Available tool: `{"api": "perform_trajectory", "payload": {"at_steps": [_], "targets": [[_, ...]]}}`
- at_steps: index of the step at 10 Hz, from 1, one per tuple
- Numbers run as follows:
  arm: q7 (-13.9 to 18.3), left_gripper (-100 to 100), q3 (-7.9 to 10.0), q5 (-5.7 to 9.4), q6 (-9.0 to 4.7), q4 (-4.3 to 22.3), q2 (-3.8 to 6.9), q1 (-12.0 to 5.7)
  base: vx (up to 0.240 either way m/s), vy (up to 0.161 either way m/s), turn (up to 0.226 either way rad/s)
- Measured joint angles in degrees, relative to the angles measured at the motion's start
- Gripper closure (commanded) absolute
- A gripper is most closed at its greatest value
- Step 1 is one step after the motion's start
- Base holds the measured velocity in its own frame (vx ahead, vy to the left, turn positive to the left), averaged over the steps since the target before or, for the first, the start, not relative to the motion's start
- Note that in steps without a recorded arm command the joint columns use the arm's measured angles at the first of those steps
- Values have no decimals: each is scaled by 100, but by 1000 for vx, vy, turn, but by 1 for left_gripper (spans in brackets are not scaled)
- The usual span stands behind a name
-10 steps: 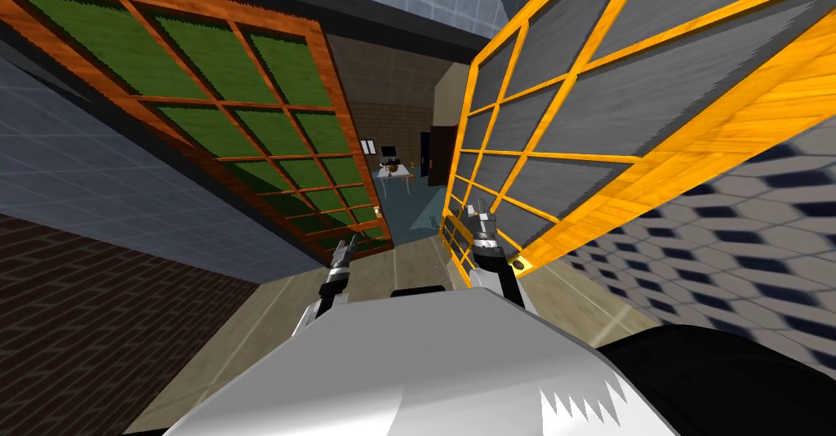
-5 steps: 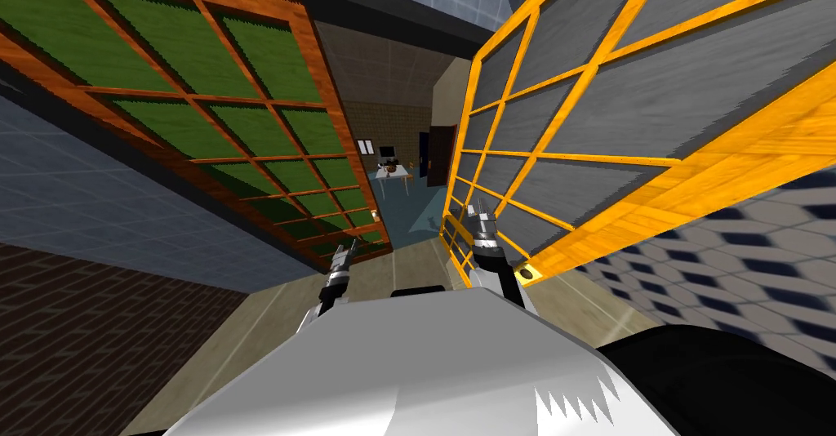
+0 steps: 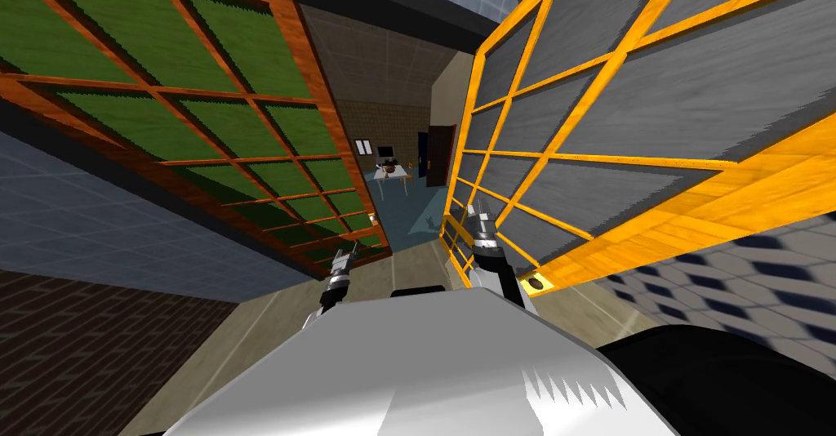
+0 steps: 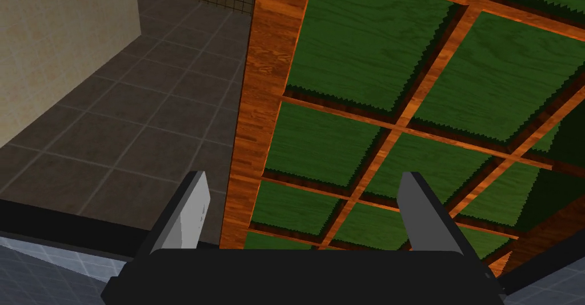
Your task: Pull the door open
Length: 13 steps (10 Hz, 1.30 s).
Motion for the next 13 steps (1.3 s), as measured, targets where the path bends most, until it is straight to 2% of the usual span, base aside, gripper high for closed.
{"api": "perform_trajectory", "payload": {"at_steps": [5,10,13], "targets": [[-521,-100,186,-126,-145,415,-111,-56,98,6,-23],[-1010,-100,381,-223,-332,944,-209,-194,99,12,-22],[-1317,-100,496,-295,-425,1214,-305,-244,133,11,-26]]}}
